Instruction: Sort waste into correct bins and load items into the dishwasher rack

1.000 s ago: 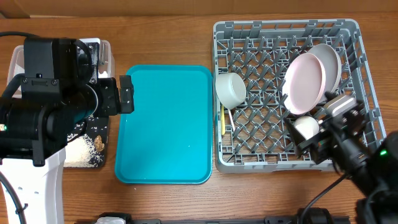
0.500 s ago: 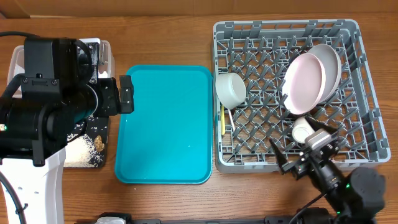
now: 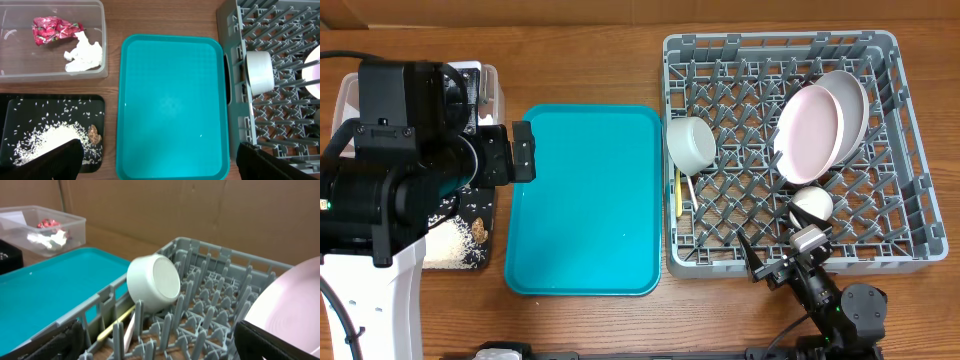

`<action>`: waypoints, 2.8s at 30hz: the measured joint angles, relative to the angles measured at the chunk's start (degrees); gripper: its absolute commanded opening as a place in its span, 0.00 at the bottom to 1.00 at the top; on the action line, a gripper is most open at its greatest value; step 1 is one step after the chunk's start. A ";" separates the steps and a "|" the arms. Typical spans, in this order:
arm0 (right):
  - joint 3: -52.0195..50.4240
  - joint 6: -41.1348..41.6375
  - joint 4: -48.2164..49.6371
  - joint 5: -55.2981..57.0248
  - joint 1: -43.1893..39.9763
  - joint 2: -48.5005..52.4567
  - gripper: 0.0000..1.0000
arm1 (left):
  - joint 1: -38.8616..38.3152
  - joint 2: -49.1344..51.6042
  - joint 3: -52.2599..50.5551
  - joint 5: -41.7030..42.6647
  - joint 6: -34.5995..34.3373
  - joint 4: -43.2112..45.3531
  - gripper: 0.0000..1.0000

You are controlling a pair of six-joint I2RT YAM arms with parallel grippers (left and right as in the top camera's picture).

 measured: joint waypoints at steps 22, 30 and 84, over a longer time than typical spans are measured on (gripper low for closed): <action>-6.16 0.42 11.87 0.28 0.00 -0.07 1.00 | 0.00 0.00 0.00 0.00 0.00 -0.02 1.00; -6.16 0.44 11.87 0.28 0.00 -0.07 1.00 | 0.00 0.00 0.00 0.00 0.00 -0.02 1.00; -6.16 0.46 11.87 0.28 0.00 -0.07 1.00 | 0.00 -55.04 -76.46 2.56 10.93 62.93 1.00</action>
